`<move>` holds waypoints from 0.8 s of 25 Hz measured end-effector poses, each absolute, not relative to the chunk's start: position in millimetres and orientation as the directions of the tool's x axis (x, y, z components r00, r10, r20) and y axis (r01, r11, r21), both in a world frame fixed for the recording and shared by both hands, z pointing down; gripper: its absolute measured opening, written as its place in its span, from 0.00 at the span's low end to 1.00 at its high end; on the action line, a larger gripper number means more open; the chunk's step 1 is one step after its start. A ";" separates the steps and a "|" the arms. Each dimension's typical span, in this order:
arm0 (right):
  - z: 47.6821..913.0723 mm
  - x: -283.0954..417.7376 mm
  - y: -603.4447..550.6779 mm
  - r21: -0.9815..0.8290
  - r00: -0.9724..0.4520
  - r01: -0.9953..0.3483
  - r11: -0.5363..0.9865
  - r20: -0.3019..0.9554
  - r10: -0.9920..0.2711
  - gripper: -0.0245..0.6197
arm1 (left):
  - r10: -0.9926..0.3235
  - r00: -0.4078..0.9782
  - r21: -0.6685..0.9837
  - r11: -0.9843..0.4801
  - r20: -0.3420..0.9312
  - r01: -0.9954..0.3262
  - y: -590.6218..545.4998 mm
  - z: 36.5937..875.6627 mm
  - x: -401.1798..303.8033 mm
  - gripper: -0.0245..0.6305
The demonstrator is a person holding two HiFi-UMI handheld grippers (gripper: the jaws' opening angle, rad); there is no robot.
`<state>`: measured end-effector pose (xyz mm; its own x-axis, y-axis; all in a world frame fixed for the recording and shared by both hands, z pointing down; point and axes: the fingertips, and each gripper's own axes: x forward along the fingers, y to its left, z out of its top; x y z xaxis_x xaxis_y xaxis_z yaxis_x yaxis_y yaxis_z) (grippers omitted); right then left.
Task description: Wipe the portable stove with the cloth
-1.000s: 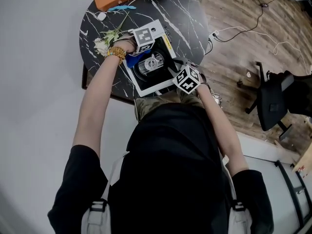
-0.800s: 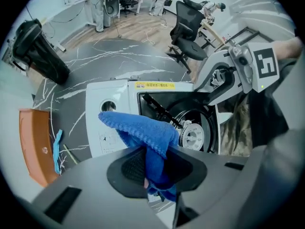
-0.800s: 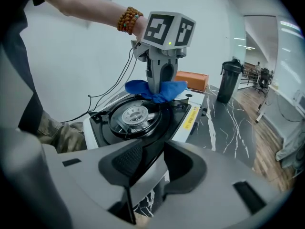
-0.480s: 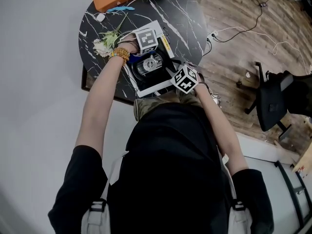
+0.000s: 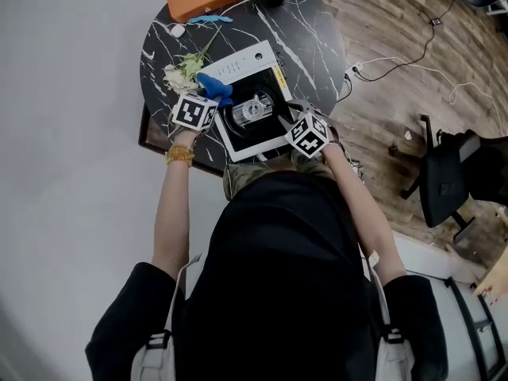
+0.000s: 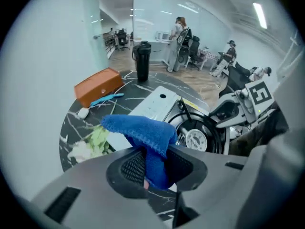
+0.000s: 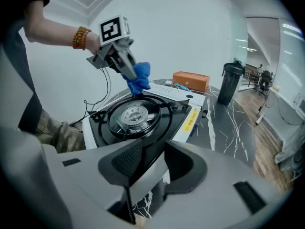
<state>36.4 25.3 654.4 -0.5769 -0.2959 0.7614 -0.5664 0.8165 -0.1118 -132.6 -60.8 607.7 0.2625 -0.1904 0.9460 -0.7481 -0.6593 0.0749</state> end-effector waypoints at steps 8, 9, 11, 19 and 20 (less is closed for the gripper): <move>654.3 36.4 23.7 -0.108 -0.573 -0.556 0.824 0.768 -0.286 0.23 | -0.159 0.233 0.080 -0.639 0.960 -0.765 -19.4 611.2 -138.1 0.19; 654.4 36.7 24.2 -0.109 -0.572 -0.552 0.826 0.771 -0.281 0.23 | -0.138 0.225 0.087 -0.636 0.965 -0.767 -13.3 613.5 -139.6 0.19; 653.9 36.6 24.2 -0.108 -0.571 -0.546 0.831 0.774 -0.275 0.23 | -0.108 0.200 0.091 -0.622 0.974 -0.778 -4.4 625.4 -145.5 0.19; 652.0 40.5 23.7 -0.109 -0.564 -0.549 0.828 0.780 -0.271 0.23 | -0.058 0.196 0.125 -0.590 0.979 -0.798 -14.8 643.7 -141.4 0.19; 652.0 40.5 23.6 -0.106 -0.559 -0.551 0.828 0.784 -0.271 0.23 | -0.023 0.199 0.147 -0.592 0.980 -0.793 -11.6 643.6 -140.0 0.19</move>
<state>40.5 23.6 652.0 -0.5589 -0.2709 0.7838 -0.5505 0.8280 -0.1064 -140.0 -11.6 643.6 0.1987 -0.0232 0.9798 -0.7928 -0.5916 0.1468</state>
